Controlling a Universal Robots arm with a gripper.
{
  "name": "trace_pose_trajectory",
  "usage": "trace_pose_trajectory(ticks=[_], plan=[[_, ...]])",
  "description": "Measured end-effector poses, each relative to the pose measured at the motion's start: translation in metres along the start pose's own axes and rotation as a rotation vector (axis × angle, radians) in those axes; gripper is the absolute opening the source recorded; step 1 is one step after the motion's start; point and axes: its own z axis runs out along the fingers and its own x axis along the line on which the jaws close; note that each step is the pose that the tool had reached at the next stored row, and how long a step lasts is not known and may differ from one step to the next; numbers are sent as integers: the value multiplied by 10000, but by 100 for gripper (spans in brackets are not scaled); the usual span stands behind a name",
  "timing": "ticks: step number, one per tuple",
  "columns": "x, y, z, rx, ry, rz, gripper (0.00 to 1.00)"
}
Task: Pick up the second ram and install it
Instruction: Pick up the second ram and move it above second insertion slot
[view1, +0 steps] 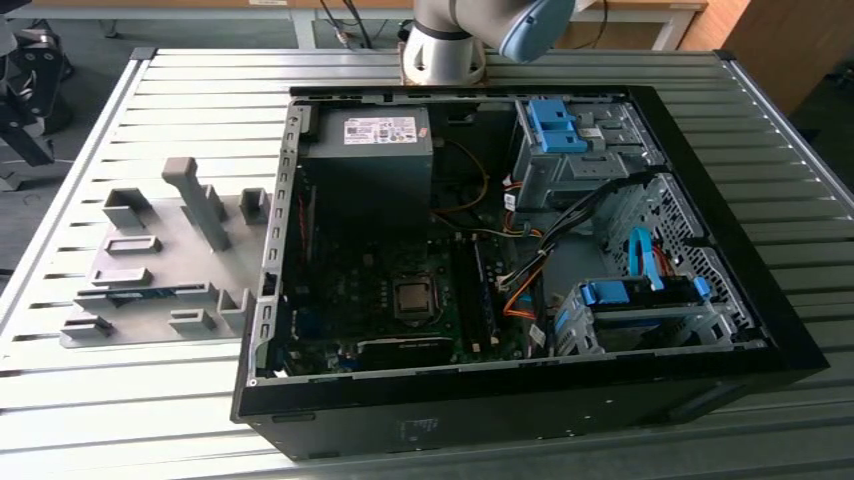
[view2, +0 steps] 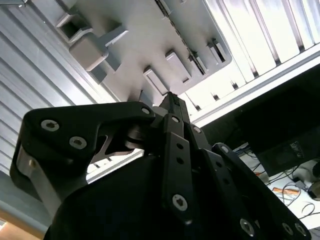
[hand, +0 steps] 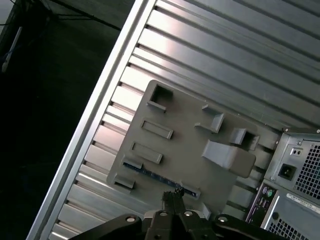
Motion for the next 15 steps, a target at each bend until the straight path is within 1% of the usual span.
trace_pose_trajectory(ticks=[15], plan=[[1,-1,30,-17,102,-2728,11]])
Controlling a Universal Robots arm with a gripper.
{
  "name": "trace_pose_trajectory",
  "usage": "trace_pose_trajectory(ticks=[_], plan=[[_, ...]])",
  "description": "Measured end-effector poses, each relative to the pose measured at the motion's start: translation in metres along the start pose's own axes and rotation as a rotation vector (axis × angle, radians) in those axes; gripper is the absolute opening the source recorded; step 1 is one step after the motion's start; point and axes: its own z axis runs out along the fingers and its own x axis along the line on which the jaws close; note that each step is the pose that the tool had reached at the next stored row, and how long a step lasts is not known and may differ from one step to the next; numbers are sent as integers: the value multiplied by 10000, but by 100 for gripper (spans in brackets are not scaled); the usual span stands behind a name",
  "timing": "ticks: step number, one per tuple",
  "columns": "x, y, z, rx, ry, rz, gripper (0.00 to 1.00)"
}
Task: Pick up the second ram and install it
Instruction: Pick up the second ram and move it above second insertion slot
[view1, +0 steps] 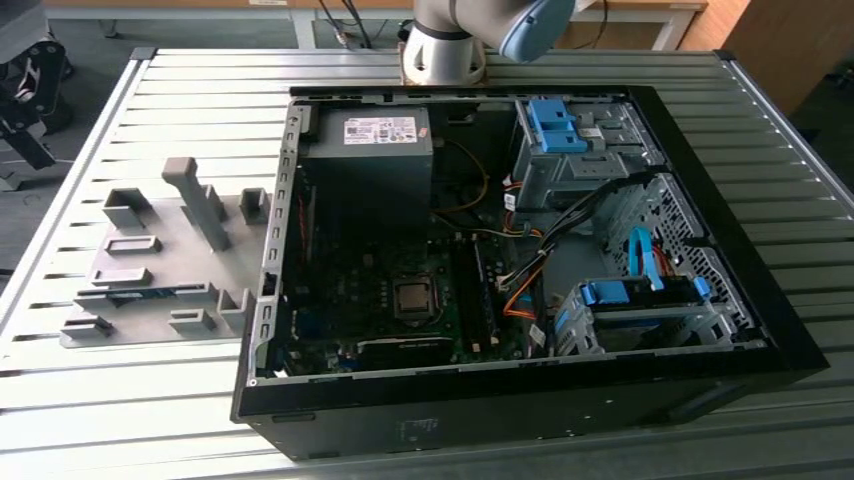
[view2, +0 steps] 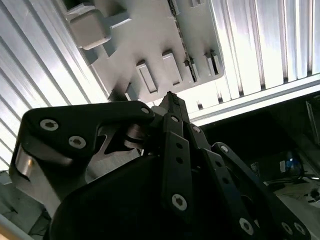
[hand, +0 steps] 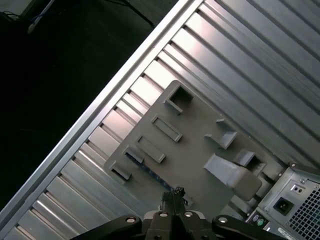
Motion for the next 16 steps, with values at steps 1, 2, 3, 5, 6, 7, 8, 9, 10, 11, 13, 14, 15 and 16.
trace_pose_trajectory(ticks=[1,2,3,5,6,7,8,9,10,11,13,14,15,16], plan=[[0,0,2,-1,7,-181,11],[0,0,4,-2,14,-360,11],[0,0,6,-3,20,-540,11],[0,0,10,-5,34,-914,11],[0,-1,12,-6,42,-1093,11],[0,-1,14,-6,49,-1270,11],[0,-1,16,-6,57,-1449,11],[0,-1,17,-6,65,-1627,11],[0,-1,20,-6,73,-1817,11],[0,-1,22,-6,81,-1997,11],[0,-1,26,-8,94,-2356,11],[0,-1,29,-10,101,-2534,11],[0,-1,32,-13,107,-2714,11],[0,-1,35,-15,111,-2894,11]])
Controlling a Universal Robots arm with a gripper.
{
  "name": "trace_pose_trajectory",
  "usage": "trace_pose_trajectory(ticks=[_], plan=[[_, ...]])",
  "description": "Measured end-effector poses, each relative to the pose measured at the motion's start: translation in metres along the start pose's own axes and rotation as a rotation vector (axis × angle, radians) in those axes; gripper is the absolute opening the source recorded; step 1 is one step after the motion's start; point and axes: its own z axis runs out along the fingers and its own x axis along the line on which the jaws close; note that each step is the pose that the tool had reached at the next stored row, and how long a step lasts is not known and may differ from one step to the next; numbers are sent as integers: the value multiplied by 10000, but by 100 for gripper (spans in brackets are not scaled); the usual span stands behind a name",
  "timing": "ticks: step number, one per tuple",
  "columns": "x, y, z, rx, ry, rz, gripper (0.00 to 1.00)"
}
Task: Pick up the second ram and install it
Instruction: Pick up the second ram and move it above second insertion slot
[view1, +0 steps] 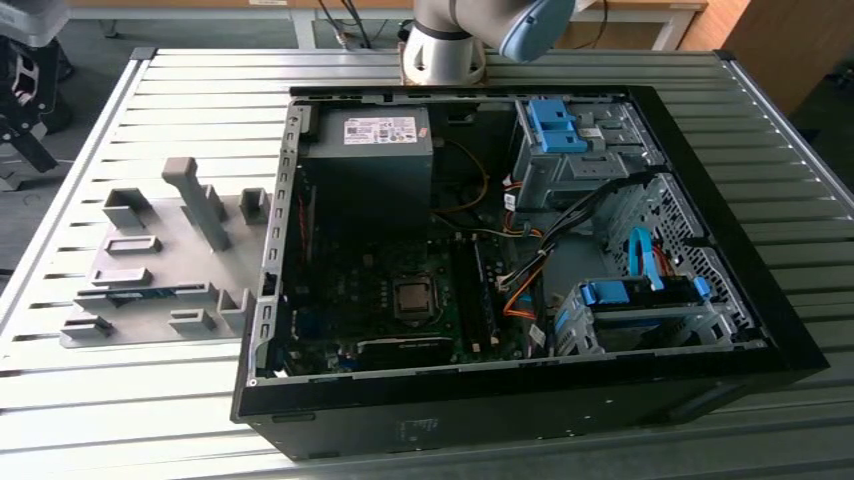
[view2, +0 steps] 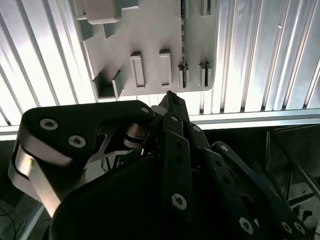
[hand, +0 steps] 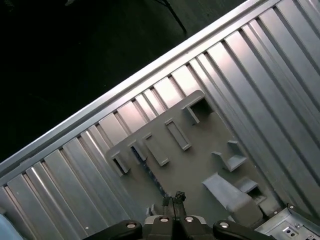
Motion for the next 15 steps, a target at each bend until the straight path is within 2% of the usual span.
trace_pose_trajectory(ticks=[15], plan=[[1,-2,49,-35,74,-2725,11]])
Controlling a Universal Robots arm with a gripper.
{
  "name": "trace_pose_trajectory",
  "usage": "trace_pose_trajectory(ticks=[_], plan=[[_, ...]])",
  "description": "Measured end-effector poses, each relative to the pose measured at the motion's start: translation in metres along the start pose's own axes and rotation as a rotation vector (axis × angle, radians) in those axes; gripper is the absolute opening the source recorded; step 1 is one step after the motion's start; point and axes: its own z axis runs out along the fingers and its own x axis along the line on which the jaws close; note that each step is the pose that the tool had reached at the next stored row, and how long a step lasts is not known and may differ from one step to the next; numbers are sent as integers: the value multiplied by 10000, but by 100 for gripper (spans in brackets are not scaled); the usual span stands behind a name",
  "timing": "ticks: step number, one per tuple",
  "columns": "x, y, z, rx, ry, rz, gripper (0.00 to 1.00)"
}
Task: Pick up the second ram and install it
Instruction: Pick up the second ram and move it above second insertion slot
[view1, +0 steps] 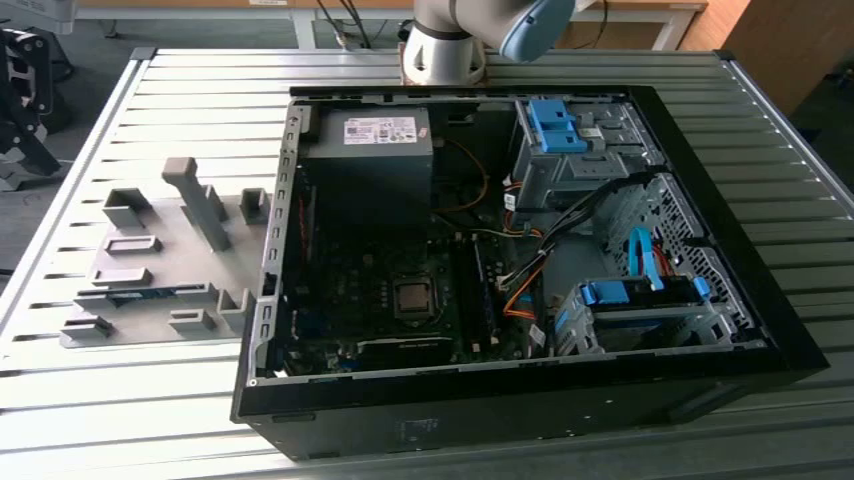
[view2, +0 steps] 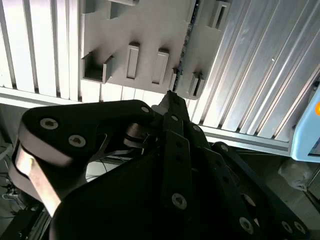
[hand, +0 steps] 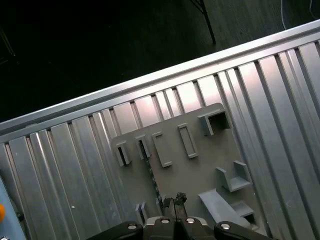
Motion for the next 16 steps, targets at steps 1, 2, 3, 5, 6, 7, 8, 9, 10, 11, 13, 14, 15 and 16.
trace_pose_trajectory(ticks=[1,2,3,5,6,7,8,9,10,11,13,14,15,16], plan=[[0,0,3,-2,5,-180,11],[0,0,6,-4,11,-365,11],[0,0,9,-6,16,-555,11],[0,0,15,-11,26,-914,11],[0,0,19,-13,30,-1095,11],[0,0,23,-16,35,-1274,11],[0,0,27,-18,39,-1454,11],[0,0,30,-21,44,-1638,11],[1,0,35,-23,48,-1820,11],[1,-1,39,-25,52,-2010,11],[1,-1,48,-30,61,-2370,11],[1,0,52,-33,66,-2548,11],[1,-1,57,-35,70,-2729,11],[1,-1,61,-38,74,-2908,11]])
